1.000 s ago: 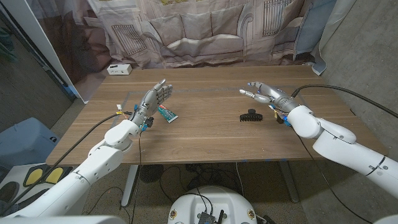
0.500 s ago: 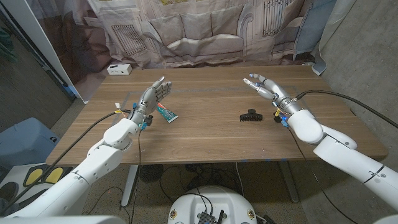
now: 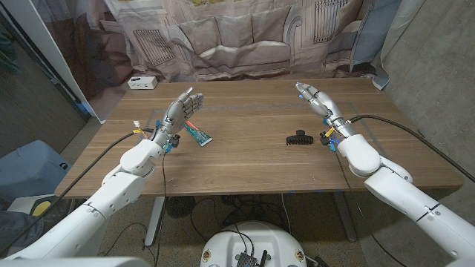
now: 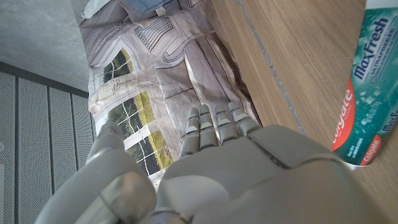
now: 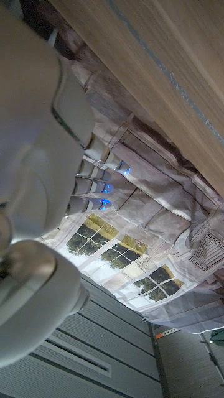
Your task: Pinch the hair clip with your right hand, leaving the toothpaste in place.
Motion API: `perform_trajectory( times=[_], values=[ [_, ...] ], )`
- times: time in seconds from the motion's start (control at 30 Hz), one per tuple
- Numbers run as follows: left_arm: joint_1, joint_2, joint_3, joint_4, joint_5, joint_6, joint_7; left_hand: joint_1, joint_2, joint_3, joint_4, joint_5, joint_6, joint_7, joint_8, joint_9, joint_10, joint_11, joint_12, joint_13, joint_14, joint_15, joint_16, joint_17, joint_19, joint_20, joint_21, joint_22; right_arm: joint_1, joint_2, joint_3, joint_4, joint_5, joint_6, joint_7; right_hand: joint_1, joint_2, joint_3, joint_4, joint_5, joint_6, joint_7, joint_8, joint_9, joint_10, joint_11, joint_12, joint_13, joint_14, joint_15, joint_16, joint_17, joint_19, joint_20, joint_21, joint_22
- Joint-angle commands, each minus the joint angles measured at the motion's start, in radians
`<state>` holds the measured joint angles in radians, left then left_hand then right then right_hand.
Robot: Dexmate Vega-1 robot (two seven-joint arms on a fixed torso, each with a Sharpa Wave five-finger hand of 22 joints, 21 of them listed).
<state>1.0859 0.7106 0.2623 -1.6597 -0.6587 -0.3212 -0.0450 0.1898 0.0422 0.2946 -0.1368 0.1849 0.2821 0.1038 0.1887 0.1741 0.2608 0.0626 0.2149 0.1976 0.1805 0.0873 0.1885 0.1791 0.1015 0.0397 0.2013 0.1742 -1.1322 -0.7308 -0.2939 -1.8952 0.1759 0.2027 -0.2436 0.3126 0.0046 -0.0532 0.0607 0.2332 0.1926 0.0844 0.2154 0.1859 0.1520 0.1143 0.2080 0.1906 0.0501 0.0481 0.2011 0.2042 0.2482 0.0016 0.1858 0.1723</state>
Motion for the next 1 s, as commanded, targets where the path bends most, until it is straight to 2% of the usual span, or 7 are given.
perform_trajectory(
  times=[0.03, 0.3, 0.57, 1.0],
  values=[
    [-0.012, -0.018, -0.007, 0.031, -0.006, -0.027, -0.010, 0.015, 0.001, 0.006, 0.002, -0.003, 0.001, 0.004, -0.002, 0.005, 0.000, 0.006, -0.003, 0.002, 0.001, 0.004, 0.000, 0.001, 0.003, -0.005, 0.002, 0.004, 0.045, 0.075, -0.017, 0.099, 0.171, 0.084, 0.074, 0.016, 0.003, 0.001, -0.005, 0.005, -0.007, 0.004, -0.006, 0.003, -0.002, 0.002, 0.000, 0.001, -0.002, -0.001, -0.001, 0.000, -0.004, -0.004, 0.000, -0.001],
    [-0.023, -0.032, 0.001, 0.055, -0.012, -0.030, -0.016, 0.015, 0.001, 0.006, 0.001, -0.003, 0.000, 0.004, -0.002, 0.005, -0.003, 0.006, -0.004, 0.002, 0.000, 0.004, -0.001, 0.001, 0.003, -0.005, 0.001, 0.004, 0.070, 0.102, -0.017, 0.172, 0.325, 0.098, 0.164, 0.021, 0.002, 0.002, -0.010, 0.005, -0.017, 0.009, -0.012, 0.003, -0.011, 0.007, -0.005, 0.001, -0.011, 0.003, -0.004, -0.001, -0.008, -0.004, 0.000, -0.001],
    [-0.039, -0.036, 0.007, 0.078, -0.026, -0.025, -0.040, 0.016, 0.001, 0.006, 0.001, -0.003, -0.005, 0.003, -0.004, 0.005, -0.009, 0.007, -0.007, 0.002, -0.005, 0.005, -0.003, 0.001, 0.001, -0.003, -0.001, 0.004, 0.078, 0.132, -0.026, 0.227, 0.356, 0.123, 0.163, 0.023, 0.000, 0.001, -0.013, 0.005, -0.023, 0.011, -0.016, 0.003, -0.008, 0.010, -0.005, 0.001, -0.006, 0.009, -0.001, 0.000, 0.008, 0.000, 0.007, -0.002],
    [-0.057, -0.035, 0.013, 0.110, -0.050, -0.007, -0.072, 0.017, 0.000, 0.006, 0.001, -0.003, -0.012, 0.006, -0.006, 0.005, -0.017, 0.019, -0.009, 0.002, -0.012, 0.010, -0.004, 0.001, -0.004, 0.000, -0.003, 0.004, 0.093, 0.171, -0.038, 0.275, 0.408, 0.139, 0.169, 0.025, -0.001, 0.000, -0.016, 0.005, -0.020, 0.011, -0.015, 0.002, -0.006, 0.013, -0.005, 0.001, -0.007, 0.013, -0.001, 0.000, 0.005, 0.000, 0.005, -0.002]
  ],
)
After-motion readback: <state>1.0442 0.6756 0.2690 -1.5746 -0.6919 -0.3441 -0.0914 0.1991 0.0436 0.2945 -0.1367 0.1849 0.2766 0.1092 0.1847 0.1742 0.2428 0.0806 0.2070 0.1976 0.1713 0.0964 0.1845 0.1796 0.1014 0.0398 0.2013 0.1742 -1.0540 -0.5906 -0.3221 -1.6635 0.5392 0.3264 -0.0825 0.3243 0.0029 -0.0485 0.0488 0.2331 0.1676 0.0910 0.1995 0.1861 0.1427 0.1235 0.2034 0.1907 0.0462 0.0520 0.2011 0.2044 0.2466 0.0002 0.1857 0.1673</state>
